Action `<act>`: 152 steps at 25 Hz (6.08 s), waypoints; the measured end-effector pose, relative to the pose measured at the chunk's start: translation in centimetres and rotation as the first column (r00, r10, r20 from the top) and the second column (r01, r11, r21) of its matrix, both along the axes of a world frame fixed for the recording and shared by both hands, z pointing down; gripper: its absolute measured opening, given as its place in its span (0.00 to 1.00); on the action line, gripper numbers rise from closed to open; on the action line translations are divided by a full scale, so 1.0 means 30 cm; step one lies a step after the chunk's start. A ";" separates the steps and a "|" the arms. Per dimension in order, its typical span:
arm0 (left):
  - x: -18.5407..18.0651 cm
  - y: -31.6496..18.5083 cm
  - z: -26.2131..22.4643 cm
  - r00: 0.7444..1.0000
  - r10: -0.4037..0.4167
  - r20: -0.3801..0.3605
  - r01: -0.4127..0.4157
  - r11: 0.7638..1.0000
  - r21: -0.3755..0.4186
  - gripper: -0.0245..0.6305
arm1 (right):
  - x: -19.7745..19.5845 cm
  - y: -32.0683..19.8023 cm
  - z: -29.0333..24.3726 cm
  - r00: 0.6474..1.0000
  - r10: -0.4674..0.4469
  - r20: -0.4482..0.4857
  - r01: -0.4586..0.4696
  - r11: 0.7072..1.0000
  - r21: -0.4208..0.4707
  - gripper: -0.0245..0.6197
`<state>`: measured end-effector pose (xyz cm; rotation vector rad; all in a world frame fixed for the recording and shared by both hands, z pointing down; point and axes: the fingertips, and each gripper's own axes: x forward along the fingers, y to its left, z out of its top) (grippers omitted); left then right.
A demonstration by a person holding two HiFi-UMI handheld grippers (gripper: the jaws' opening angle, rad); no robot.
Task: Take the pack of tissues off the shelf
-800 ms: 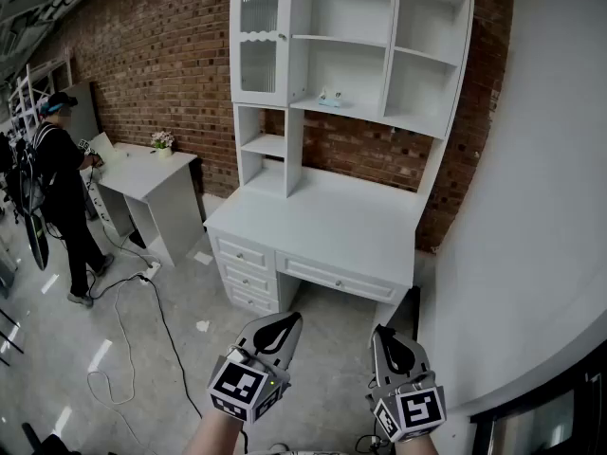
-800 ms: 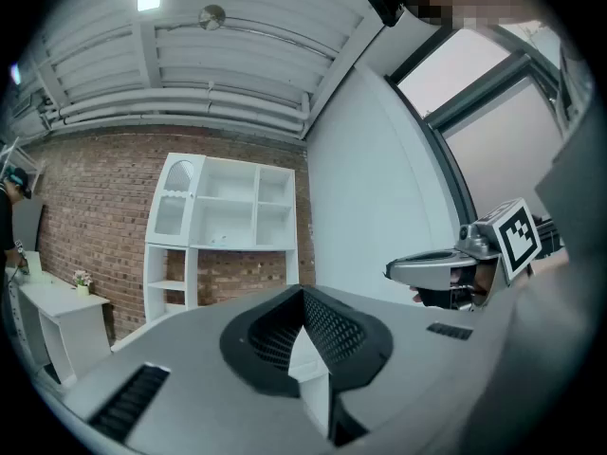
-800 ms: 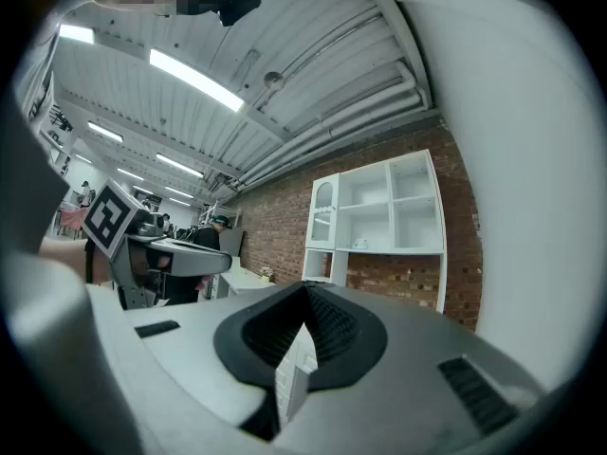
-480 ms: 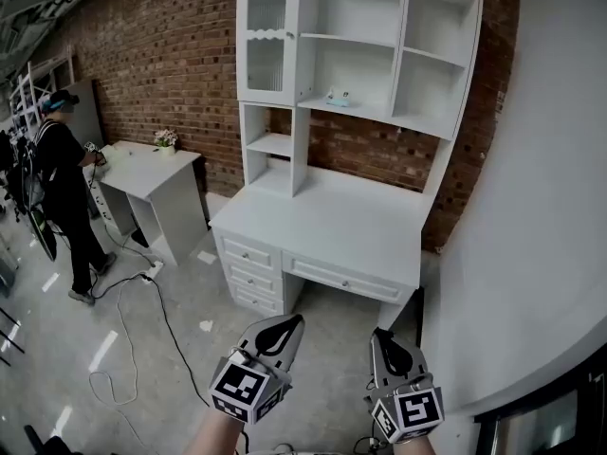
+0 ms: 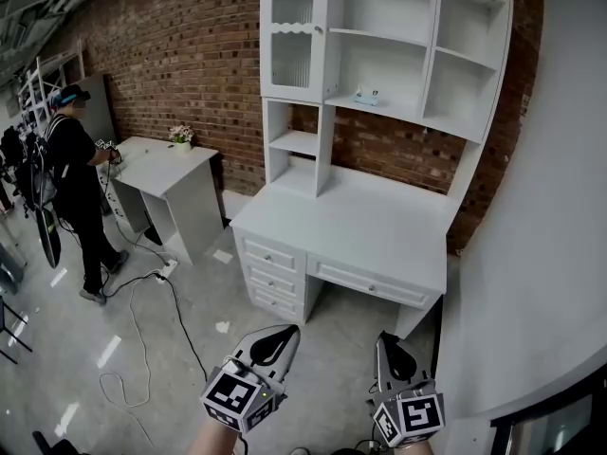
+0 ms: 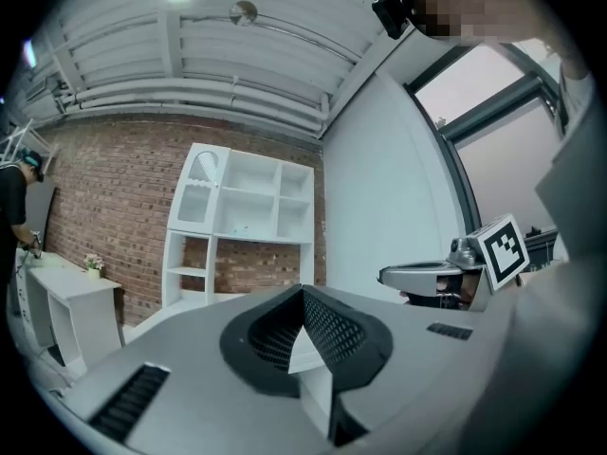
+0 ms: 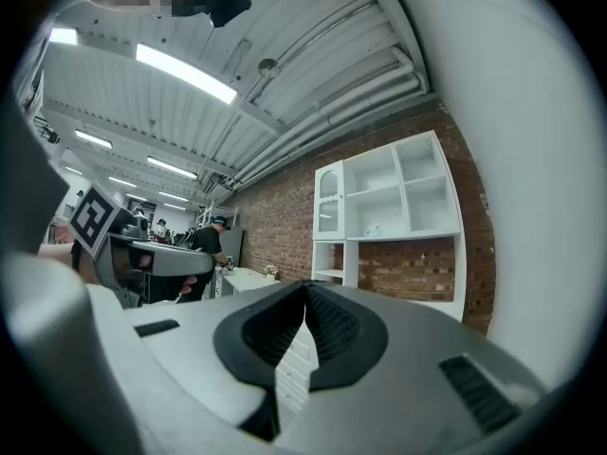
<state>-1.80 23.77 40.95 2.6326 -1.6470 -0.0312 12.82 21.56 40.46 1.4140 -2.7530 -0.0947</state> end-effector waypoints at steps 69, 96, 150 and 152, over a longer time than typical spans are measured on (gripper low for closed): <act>-0.324 -2.413 -0.240 0.945 0.312 0.093 -0.324 0.929 0.179 0.06 | -0.388 -2.621 -0.542 0.952 0.250 -0.178 -0.206 0.950 0.233 0.41; -0.395 -2.554 -0.159 0.957 0.285 0.051 -0.290 0.948 0.134 0.06 | -0.315 -2.939 -0.628 0.906 0.333 -0.261 -0.324 0.943 0.078 0.06; -0.259 -1.886 -0.044 0.973 0.224 0.053 -0.227 0.972 0.054 0.06 | -0.358 -1.793 0.014 0.990 0.136 -0.033 -0.137 0.990 -0.016 0.06; -0.262 -1.883 -0.043 0.974 0.222 0.053 -0.224 0.974 0.045 0.06 | -0.359 -1.795 0.007 0.990 0.136 -0.027 -0.137 0.991 -0.013 0.06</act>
